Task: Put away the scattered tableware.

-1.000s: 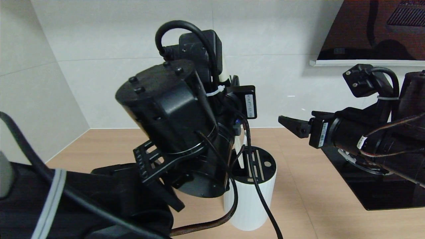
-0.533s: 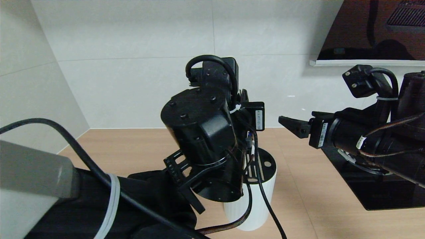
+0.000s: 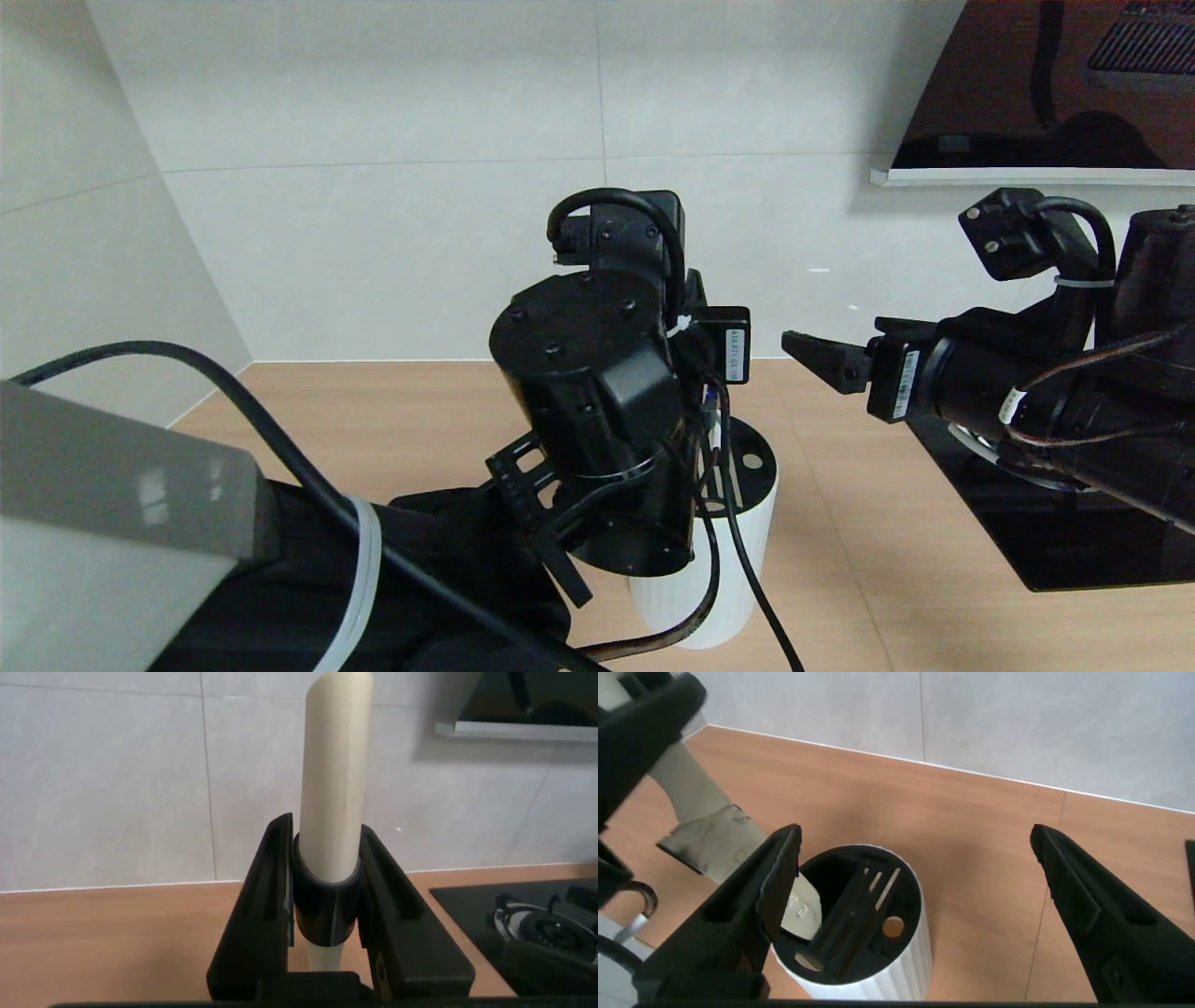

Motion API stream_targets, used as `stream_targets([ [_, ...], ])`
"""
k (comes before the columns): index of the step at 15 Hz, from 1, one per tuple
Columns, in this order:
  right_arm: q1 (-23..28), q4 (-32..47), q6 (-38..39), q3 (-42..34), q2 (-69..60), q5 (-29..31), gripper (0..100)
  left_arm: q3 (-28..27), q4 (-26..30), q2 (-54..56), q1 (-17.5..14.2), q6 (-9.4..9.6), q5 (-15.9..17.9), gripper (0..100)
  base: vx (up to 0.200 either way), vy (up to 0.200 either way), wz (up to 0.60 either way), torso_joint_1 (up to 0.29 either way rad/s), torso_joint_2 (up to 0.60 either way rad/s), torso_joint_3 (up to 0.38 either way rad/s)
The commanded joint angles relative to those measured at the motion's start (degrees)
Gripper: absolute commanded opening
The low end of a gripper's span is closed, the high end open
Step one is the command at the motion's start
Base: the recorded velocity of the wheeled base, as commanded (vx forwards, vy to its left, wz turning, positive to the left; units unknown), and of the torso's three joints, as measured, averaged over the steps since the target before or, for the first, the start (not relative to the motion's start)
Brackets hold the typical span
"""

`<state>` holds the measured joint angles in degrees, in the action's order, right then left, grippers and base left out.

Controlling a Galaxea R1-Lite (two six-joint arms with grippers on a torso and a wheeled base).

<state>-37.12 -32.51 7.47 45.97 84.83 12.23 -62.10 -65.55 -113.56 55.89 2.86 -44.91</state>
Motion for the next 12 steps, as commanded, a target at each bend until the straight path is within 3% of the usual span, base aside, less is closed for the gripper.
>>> stream_targets([
  [1, 0.0, 0.0, 0.0, 0.0, 0.2, 0.0, 100, 0.2, -1.2, -1.6, 0.0, -0.05, 0.1, 0, 0.000, 0.000, 0.00, 0.000, 0.00, 0.000],
  [12, 0.0, -0.1, 0.0, -0.1, 1.2, 0.0, 100, 3.3, -4.4, -7.6, 0.1, -0.32, -0.1, 0, 0.000, 0.000, 0.00, 0.000, 0.00, 0.000],
])
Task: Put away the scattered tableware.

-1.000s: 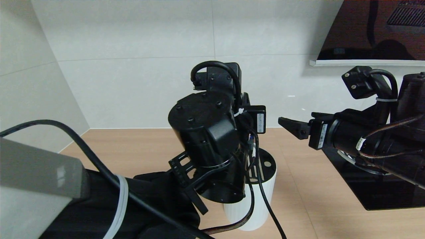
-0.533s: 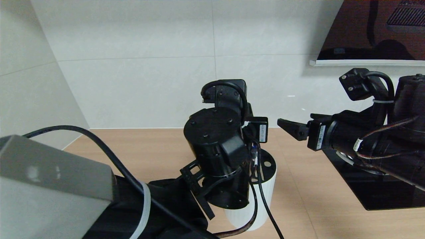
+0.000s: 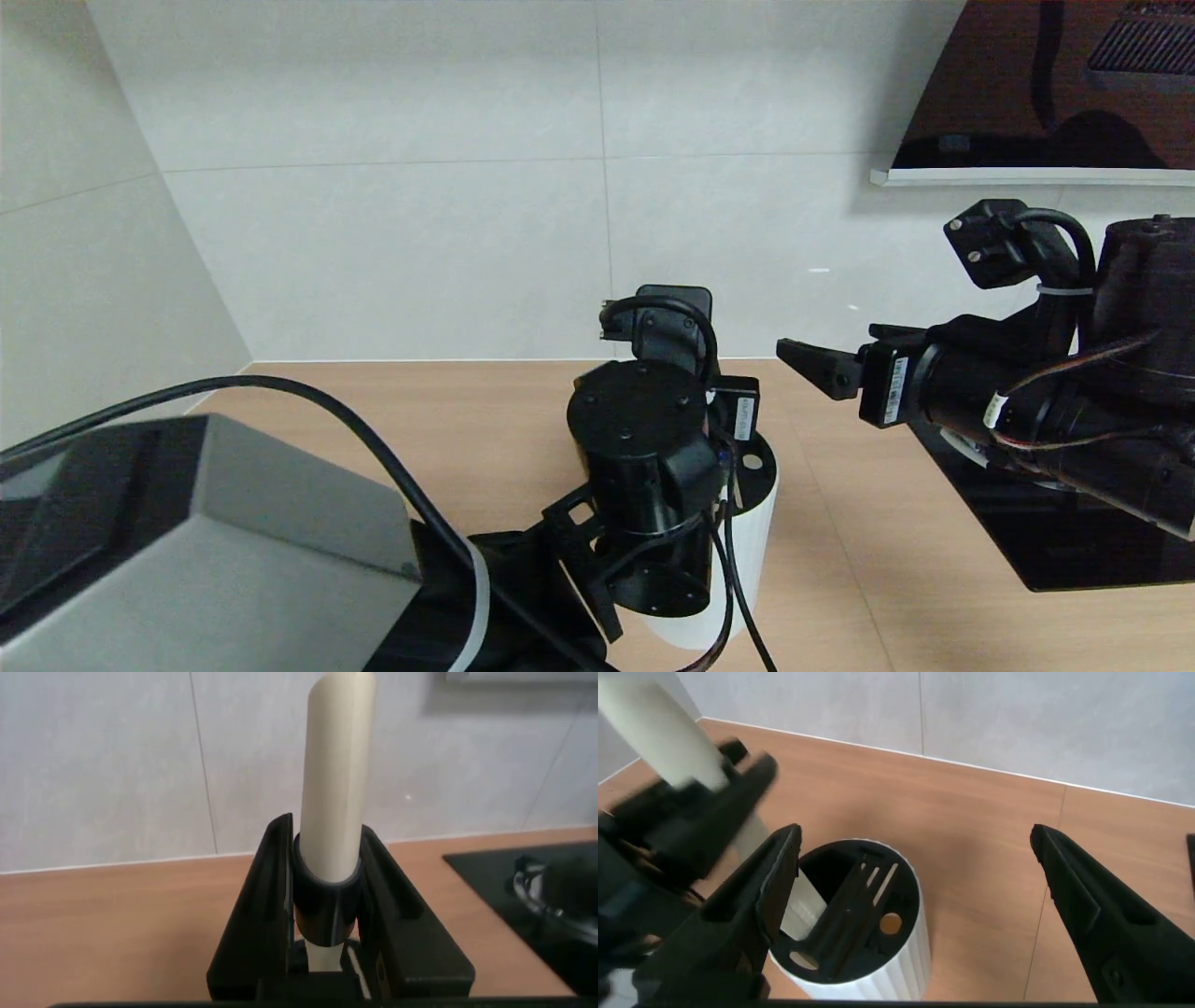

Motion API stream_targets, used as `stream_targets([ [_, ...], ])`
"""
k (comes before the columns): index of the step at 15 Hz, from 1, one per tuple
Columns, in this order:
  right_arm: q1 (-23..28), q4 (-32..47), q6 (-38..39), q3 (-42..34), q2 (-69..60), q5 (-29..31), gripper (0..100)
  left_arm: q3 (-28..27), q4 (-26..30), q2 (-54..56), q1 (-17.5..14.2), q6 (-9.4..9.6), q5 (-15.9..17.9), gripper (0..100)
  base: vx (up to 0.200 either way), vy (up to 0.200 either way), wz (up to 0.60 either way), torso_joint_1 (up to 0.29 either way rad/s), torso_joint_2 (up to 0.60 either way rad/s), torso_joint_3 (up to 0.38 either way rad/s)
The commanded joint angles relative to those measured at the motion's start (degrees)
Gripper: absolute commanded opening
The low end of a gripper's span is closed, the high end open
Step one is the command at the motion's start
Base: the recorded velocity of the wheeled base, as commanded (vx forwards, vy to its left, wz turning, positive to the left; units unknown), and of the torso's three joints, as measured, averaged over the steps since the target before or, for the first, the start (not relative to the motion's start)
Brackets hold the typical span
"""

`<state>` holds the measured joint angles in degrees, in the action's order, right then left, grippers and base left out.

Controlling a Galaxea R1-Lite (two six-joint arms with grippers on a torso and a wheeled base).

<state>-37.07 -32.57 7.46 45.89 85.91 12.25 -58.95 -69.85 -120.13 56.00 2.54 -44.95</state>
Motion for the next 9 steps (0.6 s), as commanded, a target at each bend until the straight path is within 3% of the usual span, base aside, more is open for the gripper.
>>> stream_targets([
  [1, 0.0, 0.0, 0.0, 0.0, 0.2, 0.0, 100, 0.6, -0.1, -1.6, 0.1, -0.07, -0.1, 0, 0.000, 0.000, 0.00, 0.000, 0.00, 0.000],
  [4, 0.0, 0.0, 0.0, 0.0, 0.5, 0.1, 100, 1.8, 0.0, -2.2, 0.2, -0.87, 0.1, 0, 0.000, 0.000, 0.00, 0.000, 0.00, 0.000],
  [9, 0.0, 0.0, 0.0, 0.0, 0.9, 0.1, 100, 2.7, 0.2, -3.8, 0.2, -0.60, 0.2, 0, 0.000, 0.000, 0.00, 0.000, 0.00, 0.000],
])
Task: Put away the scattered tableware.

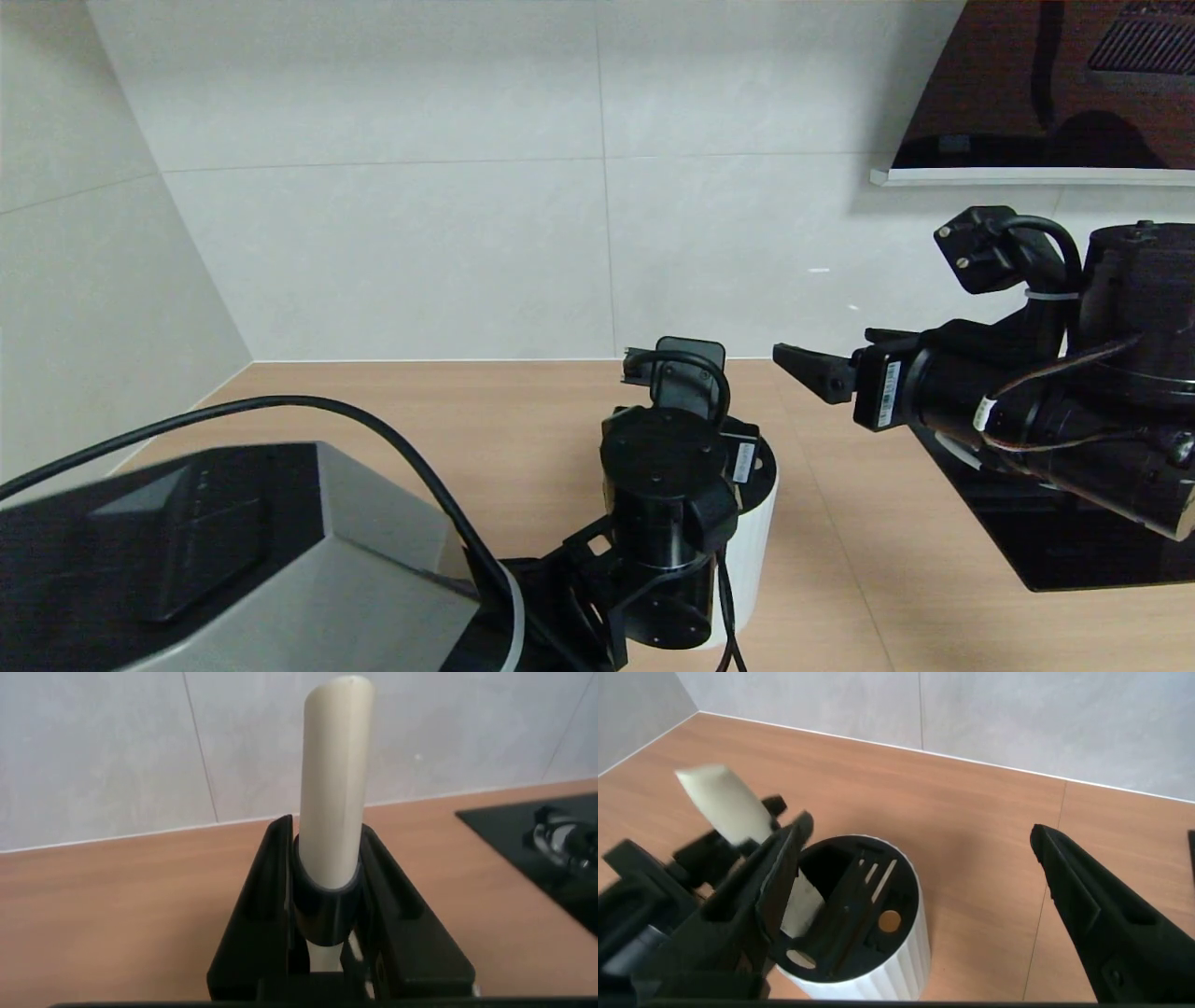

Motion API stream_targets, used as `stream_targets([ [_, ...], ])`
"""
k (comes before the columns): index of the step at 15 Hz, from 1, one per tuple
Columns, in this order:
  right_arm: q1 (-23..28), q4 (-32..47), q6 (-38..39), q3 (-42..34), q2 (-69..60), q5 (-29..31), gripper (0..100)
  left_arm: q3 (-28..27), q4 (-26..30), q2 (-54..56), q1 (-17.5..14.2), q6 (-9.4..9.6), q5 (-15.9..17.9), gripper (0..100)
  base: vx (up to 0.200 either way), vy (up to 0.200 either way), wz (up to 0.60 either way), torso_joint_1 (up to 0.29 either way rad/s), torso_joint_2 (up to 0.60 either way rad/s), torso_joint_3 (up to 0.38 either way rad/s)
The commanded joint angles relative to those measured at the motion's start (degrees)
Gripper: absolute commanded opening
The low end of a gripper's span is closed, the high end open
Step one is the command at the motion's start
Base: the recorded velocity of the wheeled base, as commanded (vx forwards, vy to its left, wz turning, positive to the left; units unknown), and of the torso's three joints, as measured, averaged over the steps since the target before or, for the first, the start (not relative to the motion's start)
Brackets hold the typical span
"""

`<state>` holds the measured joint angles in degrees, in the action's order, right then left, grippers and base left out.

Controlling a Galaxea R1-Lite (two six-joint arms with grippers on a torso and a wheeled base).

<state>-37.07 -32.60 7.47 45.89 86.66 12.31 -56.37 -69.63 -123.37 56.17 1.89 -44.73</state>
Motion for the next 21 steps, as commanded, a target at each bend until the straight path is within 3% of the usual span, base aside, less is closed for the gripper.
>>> stream_targets([
  [1, 0.0, 0.0, 0.0, 0.0, 0.3, 0.0, 100, 0.3, 0.0, -0.6, 0.0, 0.04, 0.0, 0, 0.000, 0.000, 0.00, 0.000, 0.00, 0.000],
  [8, 0.0, 0.0, 0.0, 0.0, 0.3, 0.0, 100, 0.2, -0.1, -1.4, -0.1, 0.22, 0.0, 0, 0.000, 0.000, 0.00, 0.000, 0.00, 0.000],
  [9, -0.1, -0.1, 0.0, 0.0, 0.3, 0.0, 100, 0.0, -0.2, -1.3, 0.0, 0.22, 0.0, 100, 0.000, 0.000, 0.00, 0.000, 0.00, 0.000],
  [17, 0.0, -0.1, 0.0, 0.0, 0.3, 0.0, 100, 0.4, -0.3, -0.4, -0.1, 0.22, 0.0, 100, 0.000, 0.000, 0.00, 0.000, 0.00, 0.000],
  [20, 0.0, 0.0, 0.0, 0.0, 0.0, 0.3, 100, 2.1, -0.3, 4.8, -0.2, 0.22, 0.4, 100, 0.000, 0.000, 0.00, 0.000, 0.00, 0.000],
  [21, 1.2, 0.0, 0.2, 0.2, -0.8, 0.1, 100, 4.3, 0.0, 11.0, -0.5, 0.22, 3.2, 100, 0.000, 0.000, 0.00, 0.000, 0.00, 0.000],
])
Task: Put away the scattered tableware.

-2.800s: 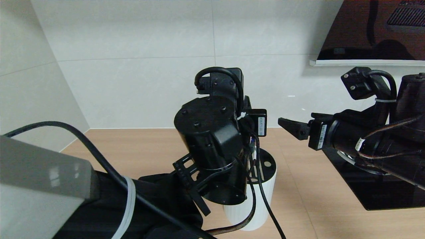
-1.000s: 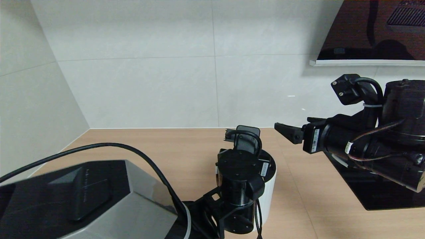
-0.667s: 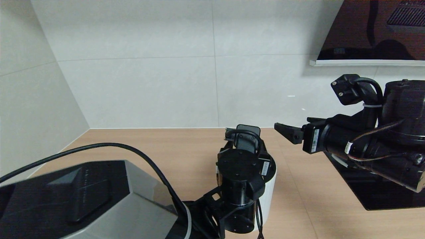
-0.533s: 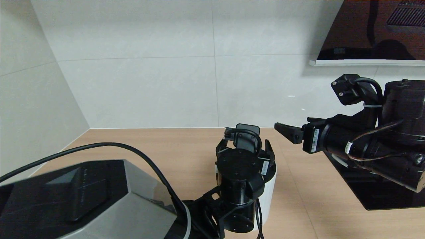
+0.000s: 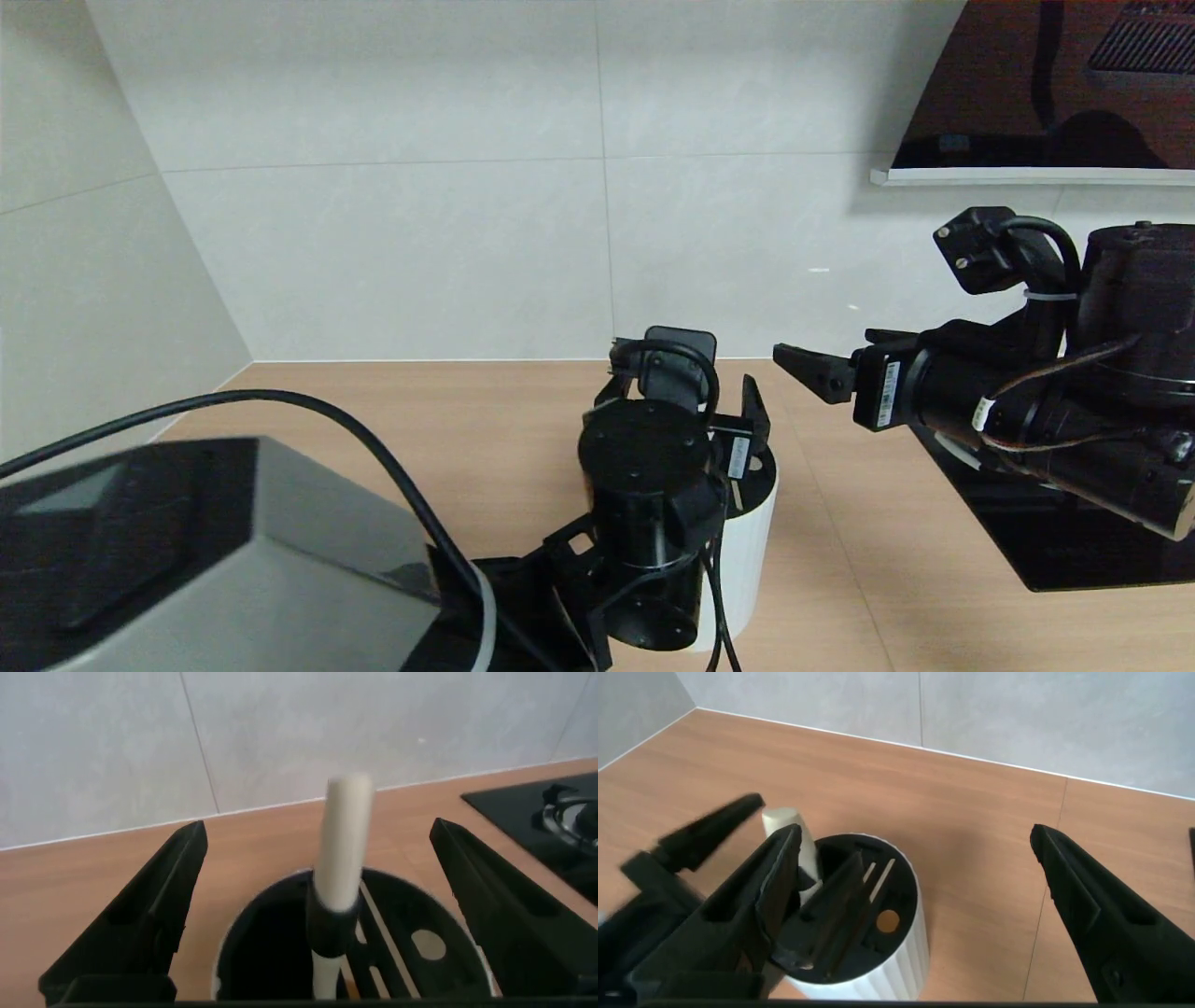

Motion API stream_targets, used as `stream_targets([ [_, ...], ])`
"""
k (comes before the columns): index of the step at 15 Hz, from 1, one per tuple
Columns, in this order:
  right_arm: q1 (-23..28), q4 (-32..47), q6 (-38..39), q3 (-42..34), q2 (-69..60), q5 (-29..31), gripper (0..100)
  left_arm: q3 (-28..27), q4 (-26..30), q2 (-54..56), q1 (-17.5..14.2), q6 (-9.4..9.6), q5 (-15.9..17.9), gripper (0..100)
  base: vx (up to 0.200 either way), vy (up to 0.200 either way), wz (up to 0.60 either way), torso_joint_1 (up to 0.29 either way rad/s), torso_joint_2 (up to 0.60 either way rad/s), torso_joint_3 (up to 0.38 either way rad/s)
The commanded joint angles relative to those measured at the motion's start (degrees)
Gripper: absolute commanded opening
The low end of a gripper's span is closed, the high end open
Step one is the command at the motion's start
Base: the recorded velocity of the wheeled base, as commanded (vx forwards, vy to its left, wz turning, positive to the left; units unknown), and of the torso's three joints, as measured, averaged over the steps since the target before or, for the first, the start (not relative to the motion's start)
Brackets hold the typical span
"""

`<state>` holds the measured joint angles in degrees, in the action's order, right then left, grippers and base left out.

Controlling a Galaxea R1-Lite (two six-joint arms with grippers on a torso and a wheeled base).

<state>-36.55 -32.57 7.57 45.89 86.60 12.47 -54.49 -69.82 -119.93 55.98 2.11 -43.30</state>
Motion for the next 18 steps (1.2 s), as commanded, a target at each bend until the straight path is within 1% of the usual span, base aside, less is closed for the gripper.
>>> stream_targets([
  [1, 2.1, 0.0, 0.0, 0.1, -1.1, -0.2, 100, 4.5, 0.6, 12.0, -0.9, 0.00, 3.6, 100, 0.000, 0.000, 0.00, 0.000, 0.00, 0.000],
  [3, 3.9, 0.0, 0.0, -0.4, -2.6, 0.2, 100, 11.1, 0.8, 21.8, -3.8, 0.44, 9.8, 100, 0.000, 0.000, 0.00, 0.000, 0.00, 0.000],
  [4, 4.2, -0.1, -0.1, -1.1, -4.7, 0.3, 100, 14.0, 0.9, 26.9, -6.0, 0.88, 13.3, 100, 0.000, 0.000, 0.00, 0.000, 0.00, 0.000],
  [5, 4.2, 0.2, -0.1, -1.5, -7.8, 0.3, 100, 17.1, 1.1, 31.7, -8.3, 0.88, 16.1, 100, 0.000, 0.000, 0.00, 0.000, 0.00, 0.000],
  [6, 4.7, 0.5, -0.1, -3.3, -11.3, 0.3, 100, 20.7, 1.2, 36.3, -11.8, 0.62, 18.6, 100, 0.000, 0.000, 0.00, 0.000, 0.00, 0.000],
  [8, 6.8, 0.5, -0.1, -7.9, -18.8, 0.4, 100, 28.7, 1.3, 44.5, -18.4, 0.44, 21.5, 100, 0.000, 0.000, 0.00, 0.000, 0.00, 0.000],
  [9, 8.2, 0.5, -0.1, -10.6, -23.1, 0.5, 100, 32.6, 1.4, 48.5, -21.6, 0.44, 21.7, 100, 0.000, 0.000, 0.00, 0.000, 0.00, 0.000],
  [10, 9.3, 0.5, -0.3, -12.5, -26.2, 0.5, 100, 34.8, 2.0, 51.2, -23.6, 0.44, 21.7, 100, 0.000, 0.000, 0.00, 0.000, 0.00, 0.000],
  [11, 11.1, 0.8, -0.9, -15.6, -34.2, 0.4, 100, 37.8, 5.1, 57.6, -27.2, 0.44, 21.7, 100, 0.000, 0.000, 0.00, 0.000, 0.00, 0.000],
  [12, 12.2, 1.8, -1.5, -16.8, -38.8, 0.4, 100, 38.6, 8.5, 62.0, -28.2, 0.44, 21.7, 100, 0.000, 0.000, 0.00, 0.000, 0.00, 0.000],
  [13, 13.3, 3.3, -1.9, -17.8, -42.6, 0.5, 100, 39.0, 12.2, 66.2, -28.4, 0.44, 21.6, 100, 0.000, 0.000, 0.00, 0.000, 0.00, 0.000],
  [14, 18.0, 8.3, -1.9, -20.8, -52.3, -0.1, 100, 39.2, 24.1, 76.7, -29.0, 0.62, 21.7, 100, 0.000, 0.000, 0.00, 0.000, 0.00, 0.000],
  [15, 19.3, 10.2, -1.9, -21.3, -55.4, -0.3, 100, 39.2, 28.1, 79.7, -29.9, 0.62, 21.8, 100, 0.000, 0.000, 0.00, 0.000, 0.00, 0.000],
  [16, 22.2, 18.8, -1.9, -21.5, -64.7, -0.3, 100, 38.8, 41.5, 90.0, -33.5, 0.53, 23.2, 100, 0.000, 0.000, 0.00, 0.000, 0.00, 0.000],
  [17, 23.1, 23.3, -2.1, -21.0, -68.8, -0.3, 100, 38.2, 48.0, 95.5, -35.0, 0.53, 25.2, 100, 0.000, 0.000, 0.00, 0.000, 0.00, 0.000],
  [18, 24.0, 27.3, -3.0, -20.7, -72.5, 0.0, 100, 37.5, 53.8, 100.2, -37.9, 0.53, 27.4, 100, 0.000, 0.000, 0.00, 0.000, 0.00, 0.000],
])
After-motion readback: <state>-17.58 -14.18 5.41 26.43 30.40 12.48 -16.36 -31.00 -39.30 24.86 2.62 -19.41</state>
